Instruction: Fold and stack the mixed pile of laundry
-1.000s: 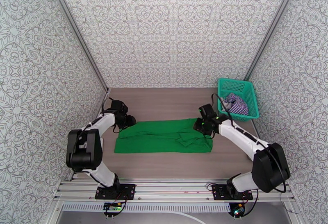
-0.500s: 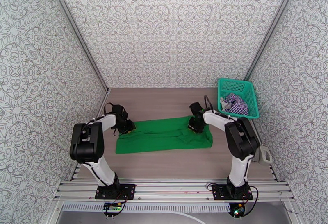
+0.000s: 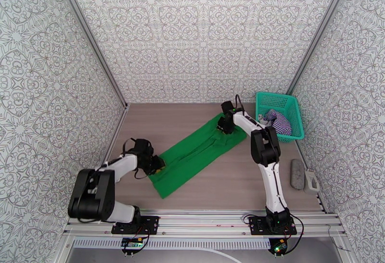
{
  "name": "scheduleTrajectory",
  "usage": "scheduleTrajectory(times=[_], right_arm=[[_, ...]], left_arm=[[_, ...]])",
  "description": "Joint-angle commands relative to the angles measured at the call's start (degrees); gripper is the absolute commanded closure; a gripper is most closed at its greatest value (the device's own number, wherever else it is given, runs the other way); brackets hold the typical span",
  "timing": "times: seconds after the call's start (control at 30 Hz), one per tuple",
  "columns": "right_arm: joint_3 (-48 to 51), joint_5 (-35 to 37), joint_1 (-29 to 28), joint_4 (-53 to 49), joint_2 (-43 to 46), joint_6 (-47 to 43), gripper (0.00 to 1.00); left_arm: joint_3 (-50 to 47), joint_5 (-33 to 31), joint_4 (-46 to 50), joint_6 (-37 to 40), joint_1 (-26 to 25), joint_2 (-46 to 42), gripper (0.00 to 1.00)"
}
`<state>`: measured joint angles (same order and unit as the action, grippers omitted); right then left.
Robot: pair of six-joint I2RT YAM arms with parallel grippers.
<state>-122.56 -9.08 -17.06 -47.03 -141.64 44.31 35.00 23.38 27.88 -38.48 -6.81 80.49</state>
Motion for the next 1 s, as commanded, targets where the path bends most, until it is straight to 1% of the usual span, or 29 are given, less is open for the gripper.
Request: scheduleTrajectory(times=[0.0,0.1,0.17,0.23,0.27,0.33,0.4,0.47,0.53,0.6,0.63,0.7,0.8,0.87,0.97], right_arm=[[-10.12,-3.94,2.11,-4.29,-9.47,-10.41,0.68],[-15.83,-7.64,2.23,-4.86,-11.38,-14.83,0.66],[-16.57,-8.49,2.21,-5.29,-9.49,-16.16,0.65],[-14.44,-8.35,2.21,-4.48,-5.41,-15.99,0.63],[-12.34,-8.16,2.21,-3.75,-2.73,-15.61,0.62],[-6.94,-7.71,2.12,-1.87,3.29,-14.61,0.6],[0.11,-5.94,1.82,-0.04,9.56,-13.17,0.6],[7.03,-3.87,1.45,0.67,14.92,-11.52,0.62],[15.5,-2.66,0.68,2.78,19.82,-9.5,0.65],[23.0,-1.67,-0.31,5.44,22.8,-7.8,0.68],[26.26,-1.13,-0.72,6.62,23.69,-6.85,0.7],[30.39,-1.06,-0.96,8.04,23.69,-5.88,0.72],[31.79,0.81,-0.96,8.21,21.91,-6.17,0.75],[30.17,3.02,-0.9,7.15,19.5,-6.64,0.76],[25.55,3.82,-0.95,4.82,14.81,-7.63,0.77]], left_arm=[[-1.99,-1.08,4.16,-6.8,-4.7,-4.81,0.74],[-1.58,-2.02,7.54,-10.09,-10.11,-10.73,0.74],[-0.09,-3.09,10.03,-10.45,-12.08,-14.14,0.73],[2.22,-4.11,12.68,-8.57,-11.44,-15.75,0.72],[3.57,-3.85,13.16,-6.38,-10.35,-15.5,0.72],[6.57,-3.16,13.91,-1.3,-7.6,-12.49,0.72],[10.47,-2.84,14.54,5.03,-4.8,-7.0,0.76],[14.61,-3.34,15.48,10.26,-3.28,-1.34,0.82],[18.11,-5.59,16.02,14.46,-2.95,4.41,0.91],[19.85,-6.73,15.71,16.41,-2.69,9.05,0.98],[20.1,-7.22,15.19,16.72,-2.6,10.79,1.0],[19.9,-7.24,14.43,16.94,-3.15,12.71,1.0],[17.56,-8.54,13.59,16.08,-5.01,13.43,1.0],[15.14,-7.95,12.65,14.41,-6.3,13.3,1.0],[11.23,-7.78,11.4,11.9,-9.15,12.07,1.0]])
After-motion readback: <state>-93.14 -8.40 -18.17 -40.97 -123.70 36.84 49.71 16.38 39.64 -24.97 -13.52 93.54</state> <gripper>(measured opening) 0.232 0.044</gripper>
